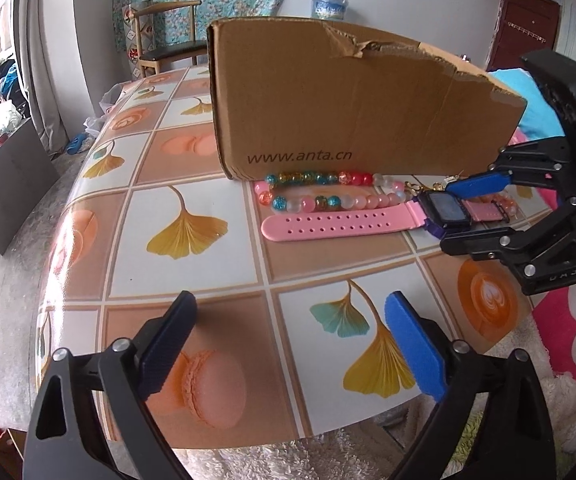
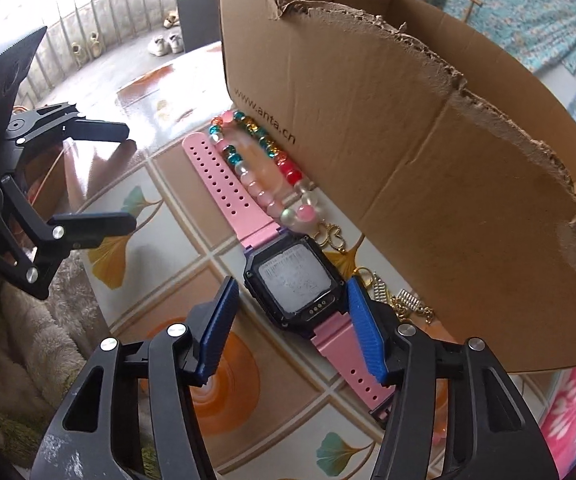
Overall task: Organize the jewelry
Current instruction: 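Lower the right gripper onto the pink-strap smartwatch and close on it, then lift the smartwatch with the right gripper while the left gripper grasps its strap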
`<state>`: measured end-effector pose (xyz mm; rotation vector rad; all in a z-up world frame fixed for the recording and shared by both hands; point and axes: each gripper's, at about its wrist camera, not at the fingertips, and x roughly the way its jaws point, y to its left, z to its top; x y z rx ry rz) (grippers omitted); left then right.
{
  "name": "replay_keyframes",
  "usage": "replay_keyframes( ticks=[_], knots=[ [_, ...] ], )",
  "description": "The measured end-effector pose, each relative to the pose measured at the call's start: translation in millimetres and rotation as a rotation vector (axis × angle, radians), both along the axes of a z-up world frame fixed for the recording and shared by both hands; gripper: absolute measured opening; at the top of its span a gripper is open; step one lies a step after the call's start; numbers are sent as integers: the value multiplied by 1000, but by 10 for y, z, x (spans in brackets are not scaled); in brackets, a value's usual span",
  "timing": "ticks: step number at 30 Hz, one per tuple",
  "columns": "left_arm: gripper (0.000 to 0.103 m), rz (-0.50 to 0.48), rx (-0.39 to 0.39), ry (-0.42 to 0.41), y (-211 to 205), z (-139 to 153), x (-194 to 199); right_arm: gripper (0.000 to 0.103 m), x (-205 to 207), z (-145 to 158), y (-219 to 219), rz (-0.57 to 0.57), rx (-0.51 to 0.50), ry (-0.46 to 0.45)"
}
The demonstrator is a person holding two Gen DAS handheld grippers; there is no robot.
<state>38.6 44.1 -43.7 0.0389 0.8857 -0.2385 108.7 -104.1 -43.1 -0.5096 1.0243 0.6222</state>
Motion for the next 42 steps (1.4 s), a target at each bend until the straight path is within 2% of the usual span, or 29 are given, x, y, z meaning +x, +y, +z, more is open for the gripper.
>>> replay_keyframes(
  ticks=[5, 12, 17, 23, 27, 30, 33, 36, 37, 38, 42],
  knots=[
    [87, -24, 7, -5, -75, 74, -131, 45, -71, -36, -16, 22, 17, 37],
    [86, -140, 107, -40, -313, 145, -391, 41, -224, -14, -96, 20, 63, 123],
    [85, -230, 168, -67, -490, 171, -499, 41, -56, -11, -178, -23, 154, 283],
    [77, -318, 330, -109, -710, 87, -429, 41, 225, -24, -304, -66, 258, 477],
    [76, -362, 354, -124, -771, 73, -321, 40, 304, -19, -376, -73, 288, 550],
    [74, -390, 343, -125, -804, 70, -217, 40, 318, 9, -456, -78, 313, 595],
    [67, -413, 316, -123, -832, 65, -129, 40, 357, -26, -496, -90, 343, 626],
    [51, -443, 283, -121, -846, 58, -85, 40, 351, -29, -520, -93, 360, 633],
    [39, -454, 276, -118, -855, 55, -83, 40, 346, -31, -525, -95, 365, 633],
    [21, -458, 276, -117, -871, 50, -79, 40, 344, 7, -566, -96, 368, 633],
    [14, -461, 278, -111, -877, 67, -84, 40, 310, 27, -603, -85, 368, 612]
  ],
)
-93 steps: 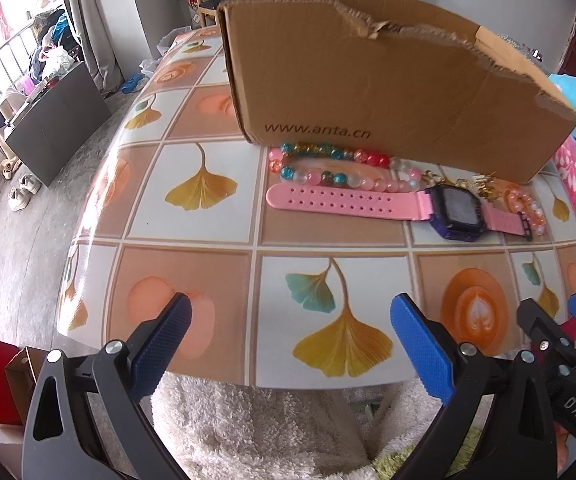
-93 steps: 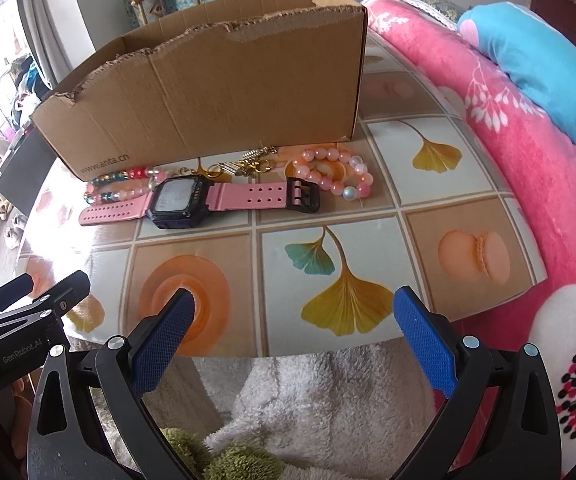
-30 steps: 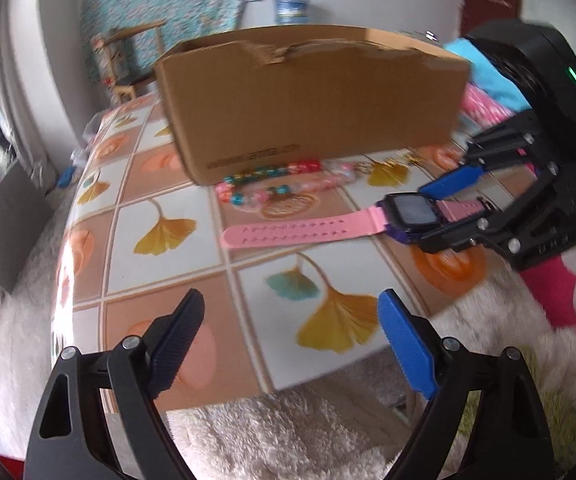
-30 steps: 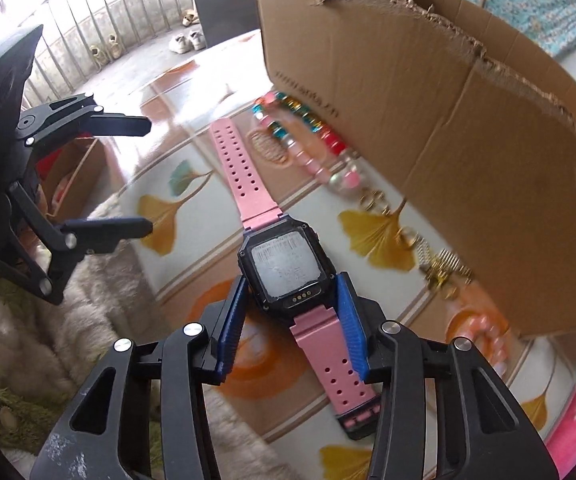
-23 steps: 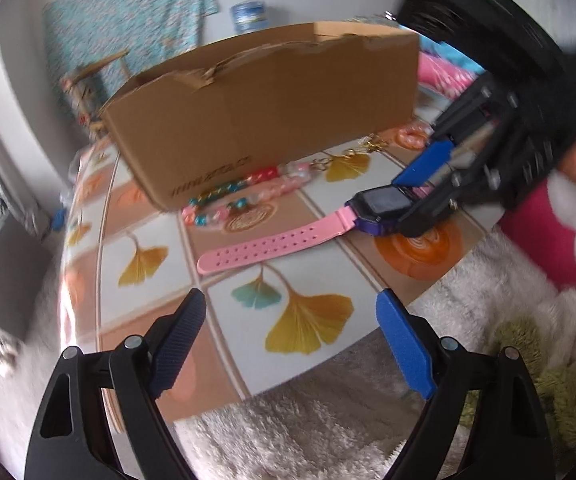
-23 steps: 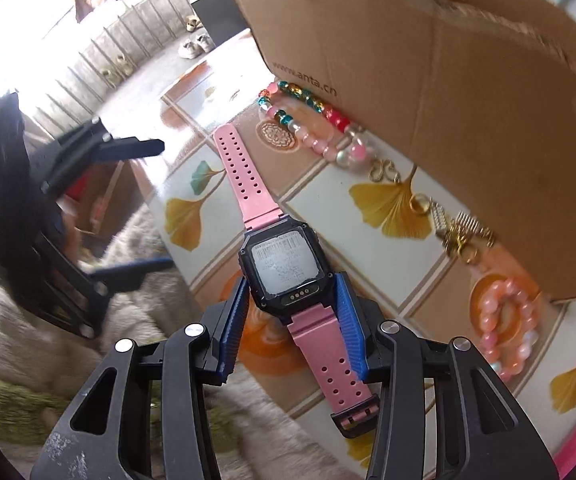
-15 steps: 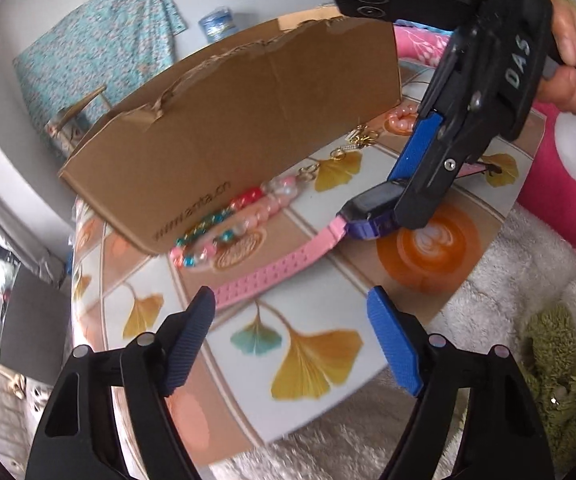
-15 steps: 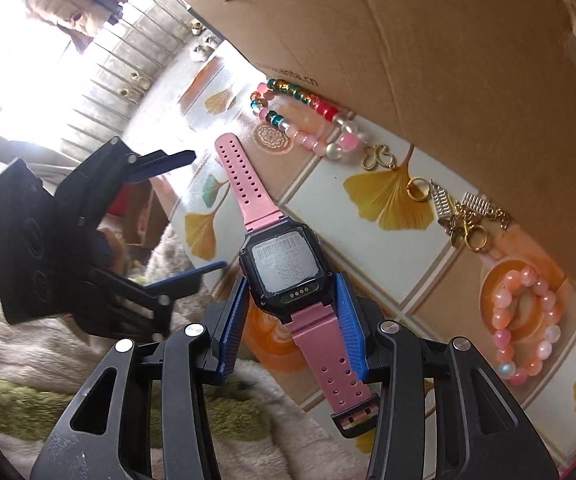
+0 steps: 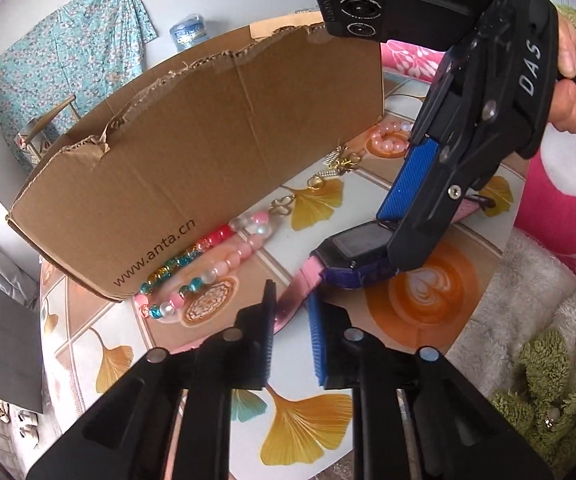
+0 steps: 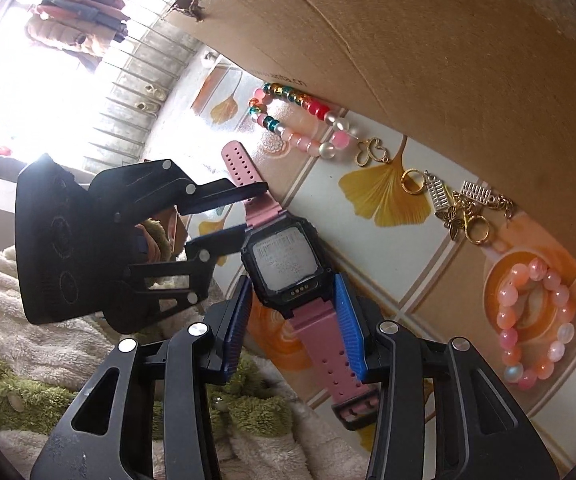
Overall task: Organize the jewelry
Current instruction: 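Lift the smartwatch with the right gripper while the left gripper grasps its strap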
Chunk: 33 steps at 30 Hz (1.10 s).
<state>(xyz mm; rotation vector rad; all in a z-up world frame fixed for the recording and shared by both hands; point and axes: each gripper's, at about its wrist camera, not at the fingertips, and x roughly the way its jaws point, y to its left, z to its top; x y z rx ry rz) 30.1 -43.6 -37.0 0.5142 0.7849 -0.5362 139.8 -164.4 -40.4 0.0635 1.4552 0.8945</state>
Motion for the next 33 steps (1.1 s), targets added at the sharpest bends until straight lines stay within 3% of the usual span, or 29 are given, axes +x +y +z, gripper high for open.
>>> replay_keyframes(
  ticks=[14, 18, 25, 33],
  knots=[
    [10, 53, -140, 196, 140, 115, 220, 40, -550, 129, 179, 127, -243, -337],
    [10, 58, -152, 219, 162, 111, 249, 20, -674, 116, 198, 139, -377, -455],
    [13, 54, -155, 241, 183, 82, 283, 5, -680, 122, 27, 54, -440, -487],
    [14, 23, -76, 207, 200, 65, 169, 4, -657, 150, -64, -8, -419, -492]
  ],
)
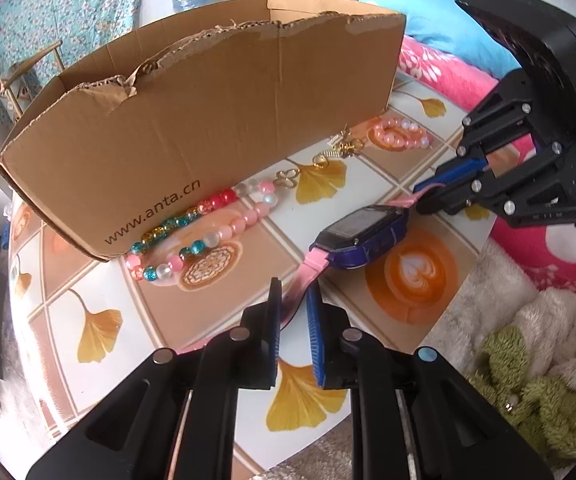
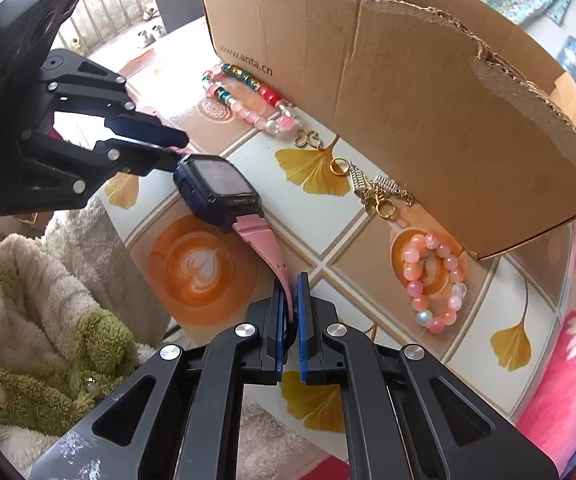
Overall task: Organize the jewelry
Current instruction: 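Lift the smartwatch with the right gripper while the left gripper grasps its strap, then carry the smartwatch into the cardboard box with both grippers and release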
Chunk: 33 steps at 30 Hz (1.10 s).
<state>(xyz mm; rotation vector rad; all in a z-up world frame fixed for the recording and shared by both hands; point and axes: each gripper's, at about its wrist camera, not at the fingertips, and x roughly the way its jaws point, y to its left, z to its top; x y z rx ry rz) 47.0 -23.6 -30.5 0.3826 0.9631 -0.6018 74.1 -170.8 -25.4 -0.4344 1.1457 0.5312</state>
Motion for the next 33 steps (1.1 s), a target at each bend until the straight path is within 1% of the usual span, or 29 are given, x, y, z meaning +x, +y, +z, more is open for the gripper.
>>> replay_keyframes(
  ticks=[3, 4, 6, 8, 10, 11, 13, 14, 17, 19, 21, 22, 23, 25, 26, 27, 28, 29, 30, 31, 33],
  knots=[
    [14, 10, 15, -22, 14, 4, -30, 3, 19, 2, 12, -20, 12, -27],
    [12, 20, 17, -32, 21, 10, -36, 3, 13, 5, 16, -23, 12, -38],
    [10, 33, 25, -67, 36, 65, -80, 3, -23, 76, 48, -24, 12, -78],
    [5, 36, 32, -107, 62, 170, -151, 3, -91, 241, 77, -21, 19, -128],
    [4, 41, 30, -167, 100, 386, -257, 3, -170, 450, 108, -17, 28, -185],
    [4, 45, 30, -196, 116, 491, -298, 3, -211, 603, 121, -14, 32, -227],
    [4, 60, 33, -281, 163, 795, -376, 3, -274, 939, 161, 3, 53, -308],
    [4, 63, 31, -308, 181, 906, -391, 3, -271, 1045, 164, 14, 58, -343],
    [4, 91, 29, -436, 259, 1388, -313, 3, -186, 1458, 213, 50, 62, -463],
    [4, 109, 19, -478, 300, 1594, -181, 3, 12, 1659, 218, 61, 68, -509],
    [4, 131, 12, -491, 326, 1754, 106, 3, 259, 1751, 231, 68, 75, -489],
    [4, 139, 14, -477, 326, 1789, 254, 3, 422, 1766, 226, 69, 78, -463],
    [4, 147, 17, -449, 340, 1800, 437, 3, 641, 1747, 223, 69, 74, -418],
    [4, 163, 38, -365, 350, 1737, 862, 3, 1059, 1627, 231, 55, 59, -318],
    [4, 166, 52, -318, 337, 1679, 1056, 3, 1231, 1536, 285, 50, 48, -271],
    [4, 167, 78, -260, 308, 1584, 1295, 3, 1410, 1441, 307, 49, 33, -211],
    [4, 167, 111, -220, 264, 1499, 1473, 3, 1574, 1366, 304, 42, 23, -167],
    [4, 164, 146, -163, 221, 1374, 1691, 3, 1771, 1262, 303, 42, 16, -94],
    [4, 162, 166, -129, 189, 1297, 1820, 3, 1946, 1161, 301, 39, 1, -43],
    [4, 157, 199, -96, 130, 1182, 1959, 3, 2063, 1090, 291, 31, -12, -19],
    [4, 140, 254, -34, 17, 968, 2198, 3, 2358, 884, 264, 11, -38, 64]
  ],
)
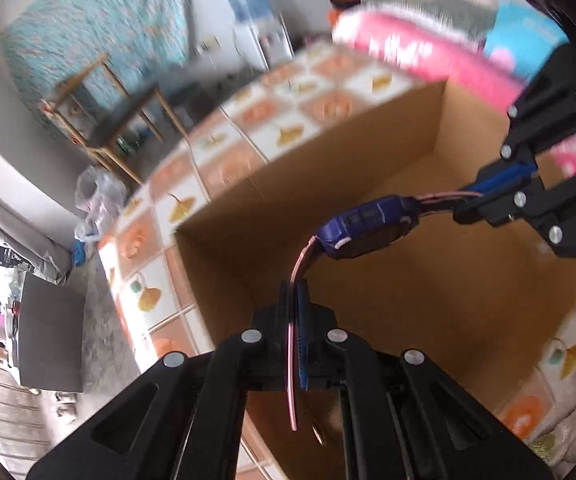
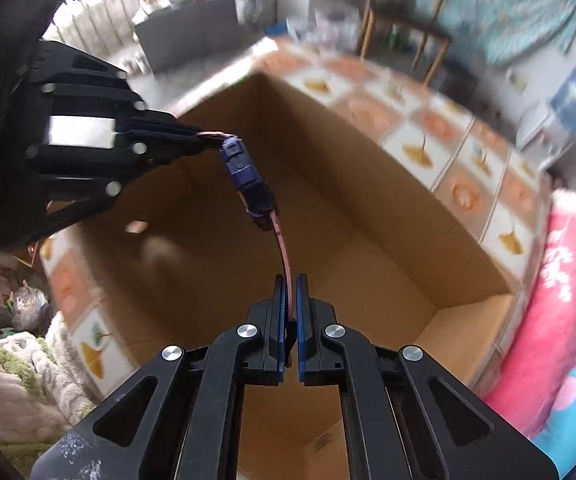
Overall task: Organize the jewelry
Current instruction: 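Carry the smartwatch into the cardboard box with both grippers and release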
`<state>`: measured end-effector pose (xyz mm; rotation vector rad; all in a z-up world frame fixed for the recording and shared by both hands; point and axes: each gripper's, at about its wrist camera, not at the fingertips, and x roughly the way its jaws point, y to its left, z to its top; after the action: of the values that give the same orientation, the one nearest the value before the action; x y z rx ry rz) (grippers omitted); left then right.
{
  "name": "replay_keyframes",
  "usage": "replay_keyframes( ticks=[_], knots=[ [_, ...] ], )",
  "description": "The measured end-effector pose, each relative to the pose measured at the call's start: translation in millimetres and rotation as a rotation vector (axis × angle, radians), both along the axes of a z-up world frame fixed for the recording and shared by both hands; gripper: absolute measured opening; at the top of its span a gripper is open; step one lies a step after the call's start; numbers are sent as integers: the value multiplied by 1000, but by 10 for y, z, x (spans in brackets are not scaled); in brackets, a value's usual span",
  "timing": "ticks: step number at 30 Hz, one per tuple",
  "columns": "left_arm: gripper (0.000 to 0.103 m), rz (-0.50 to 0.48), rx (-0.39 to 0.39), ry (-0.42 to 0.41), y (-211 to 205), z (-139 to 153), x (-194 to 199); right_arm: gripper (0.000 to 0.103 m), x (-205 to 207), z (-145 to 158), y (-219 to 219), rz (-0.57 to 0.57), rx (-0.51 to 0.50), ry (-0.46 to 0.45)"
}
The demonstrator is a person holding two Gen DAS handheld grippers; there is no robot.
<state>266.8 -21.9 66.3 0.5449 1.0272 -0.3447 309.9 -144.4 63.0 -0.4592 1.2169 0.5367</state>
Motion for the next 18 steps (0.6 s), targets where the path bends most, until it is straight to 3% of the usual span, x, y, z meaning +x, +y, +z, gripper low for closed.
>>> replay_keyframes(
  ticks=[2, 9, 11, 14, 18],
  knots=[
    [4, -4, 44, 50, -66, -191, 138, 3, 215, -211, -30, -18, -15, 87],
    [4, -4, 138, 234, -226, -720, 536, 4, 617, -723, -55, -31, -89, 244],
    [6, 7, 138, 281, -227, -798, 592, 8, 670, -798, -77, -34, -121, 248],
    [12, 26, 124, 296, -208, -783, 654, 26, 713, -825, -145, -66, -129, 259],
    [21, 66, 84, 313, -121, -738, 709, 34, 701, -751, -228, -77, -142, 206]
  ],
)
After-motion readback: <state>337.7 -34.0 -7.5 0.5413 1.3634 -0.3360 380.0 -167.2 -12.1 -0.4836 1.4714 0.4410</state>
